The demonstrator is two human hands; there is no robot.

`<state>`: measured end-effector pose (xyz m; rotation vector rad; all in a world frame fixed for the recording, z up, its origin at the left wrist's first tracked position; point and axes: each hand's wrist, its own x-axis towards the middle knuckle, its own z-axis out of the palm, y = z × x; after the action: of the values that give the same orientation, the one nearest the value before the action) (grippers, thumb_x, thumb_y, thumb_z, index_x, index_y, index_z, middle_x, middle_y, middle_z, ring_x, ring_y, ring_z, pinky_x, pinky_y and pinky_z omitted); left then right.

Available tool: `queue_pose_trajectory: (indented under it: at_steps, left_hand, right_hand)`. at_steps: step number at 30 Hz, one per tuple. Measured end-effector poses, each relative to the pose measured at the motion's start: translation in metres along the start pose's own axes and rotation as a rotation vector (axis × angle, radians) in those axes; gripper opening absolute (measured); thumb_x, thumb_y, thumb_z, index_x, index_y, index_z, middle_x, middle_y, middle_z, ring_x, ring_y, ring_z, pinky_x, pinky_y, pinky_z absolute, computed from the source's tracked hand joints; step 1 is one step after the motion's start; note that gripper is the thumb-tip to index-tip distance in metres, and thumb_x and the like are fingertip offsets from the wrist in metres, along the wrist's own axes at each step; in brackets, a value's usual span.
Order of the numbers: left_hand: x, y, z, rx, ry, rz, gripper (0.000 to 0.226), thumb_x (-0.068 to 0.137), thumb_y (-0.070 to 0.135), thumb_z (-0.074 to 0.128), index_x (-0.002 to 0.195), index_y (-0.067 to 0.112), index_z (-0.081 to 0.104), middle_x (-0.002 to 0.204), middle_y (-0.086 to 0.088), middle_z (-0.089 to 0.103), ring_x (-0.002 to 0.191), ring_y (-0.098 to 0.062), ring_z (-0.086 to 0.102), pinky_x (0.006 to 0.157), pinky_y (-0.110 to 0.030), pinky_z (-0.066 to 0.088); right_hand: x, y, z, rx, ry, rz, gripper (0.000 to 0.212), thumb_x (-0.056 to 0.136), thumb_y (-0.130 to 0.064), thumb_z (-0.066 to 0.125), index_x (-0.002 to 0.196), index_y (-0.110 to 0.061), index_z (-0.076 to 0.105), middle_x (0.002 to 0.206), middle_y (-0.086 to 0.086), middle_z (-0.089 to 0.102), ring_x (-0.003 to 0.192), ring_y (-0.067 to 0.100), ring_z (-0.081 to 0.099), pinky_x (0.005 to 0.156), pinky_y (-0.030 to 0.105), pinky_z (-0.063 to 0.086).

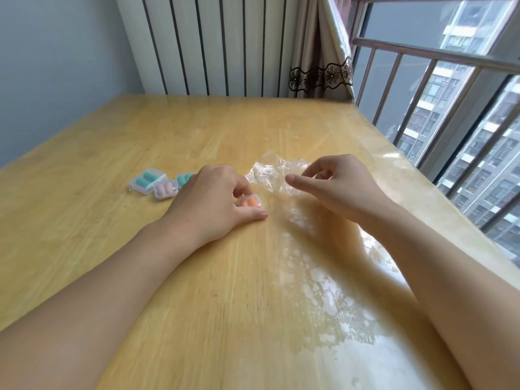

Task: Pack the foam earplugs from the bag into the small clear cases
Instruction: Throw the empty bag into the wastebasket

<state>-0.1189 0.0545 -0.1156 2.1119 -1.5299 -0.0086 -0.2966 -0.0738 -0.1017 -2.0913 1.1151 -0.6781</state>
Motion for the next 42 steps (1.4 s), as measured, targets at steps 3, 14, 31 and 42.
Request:
queue_pose_trajectory:
  at_steps: [3,14,31,42]
  left_hand:
    - [0.002,-0.002,0.004,0.002,0.020,-0.001,0.031,0.070,0.058,0.080,0.088,0.032,0.076,0.084,0.010,0.057,0.078,-0.012,0.057,0.071,-0.032,0.047]
    - [-0.006,0.042,-0.012,-1.111,0.077,-0.381,0.057,0.077,0.062,0.069,0.117,0.023,0.063,0.116,-0.012,0.068,0.088,-0.023,0.072,0.067,-0.033,0.055]
    - [-0.020,0.210,0.031,-0.800,-0.234,-0.027,0.037,0.105,0.027,0.049,0.084,0.007,0.072,0.048,-0.002,0.048,0.035,-0.014,0.039,0.041,-0.020,0.032]
    - [-0.077,0.376,0.151,-0.395,-0.603,0.700,0.012,0.094,0.026,0.067,0.084,0.021,0.072,0.061,0.011,0.060,0.055,-0.005,0.053,0.057,-0.018,0.042]
  right_hand:
    - [0.002,0.000,0.005,0.056,-0.037,0.038,0.031,0.078,-0.052,0.078,0.081,-0.021,0.077,0.064,-0.003,0.065,0.049,0.013,0.059,0.044,0.016,0.041]
    - [-0.015,-0.019,-0.032,0.459,0.008,-0.064,0.018,0.087,-0.009,0.067,0.077,-0.016,0.079,0.097,0.015,0.072,0.067,0.012,0.059,0.056,0.028,0.055]
    - [-0.139,0.071,-0.184,0.569,0.329,0.107,0.020,0.074,-0.027,0.082,0.083,-0.009,0.076,0.078,0.010,0.072,0.070,0.018,0.063,0.067,0.030,0.052]
    - [-0.298,0.251,-0.224,0.854,0.357,0.423,0.040,0.074,-0.014,0.082,0.114,-0.020,0.075,0.088,0.003,0.063,0.078,0.014,0.051,0.069,0.027,0.037]
